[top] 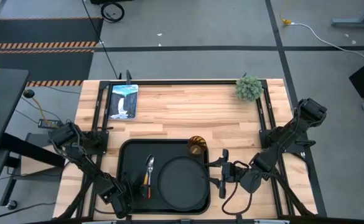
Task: Pick and place plate/cup/fork/spoon on tray
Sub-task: Put the orange spoon beside the fork on the black tray
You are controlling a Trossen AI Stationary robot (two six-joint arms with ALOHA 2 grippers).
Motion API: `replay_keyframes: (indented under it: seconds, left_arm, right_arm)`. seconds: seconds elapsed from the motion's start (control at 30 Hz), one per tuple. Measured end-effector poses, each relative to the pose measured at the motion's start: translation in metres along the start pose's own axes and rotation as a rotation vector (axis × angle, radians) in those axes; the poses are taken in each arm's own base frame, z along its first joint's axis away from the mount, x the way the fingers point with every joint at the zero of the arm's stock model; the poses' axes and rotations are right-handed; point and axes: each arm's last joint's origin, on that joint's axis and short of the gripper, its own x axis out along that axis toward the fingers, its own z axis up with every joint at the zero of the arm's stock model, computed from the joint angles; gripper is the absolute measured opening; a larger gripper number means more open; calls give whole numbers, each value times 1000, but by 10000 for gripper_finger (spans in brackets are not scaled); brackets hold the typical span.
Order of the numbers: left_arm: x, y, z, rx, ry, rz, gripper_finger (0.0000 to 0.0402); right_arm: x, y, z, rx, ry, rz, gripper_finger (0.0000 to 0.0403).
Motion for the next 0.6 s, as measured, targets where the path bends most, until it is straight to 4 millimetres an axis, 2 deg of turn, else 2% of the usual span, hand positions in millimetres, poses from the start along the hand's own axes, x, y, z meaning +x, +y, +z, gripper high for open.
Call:
replay_keyframes:
  seconds: [0.27,0.6]
  left_arm:
    - [-14,4,-7,-20,-10,-64,37]
    - [-26,15,-17,13,87,-2,37]
  right_arm:
    - [-1,1,0,-1,0,5,226]
    - [-1,1,0,5,-4,6,221]
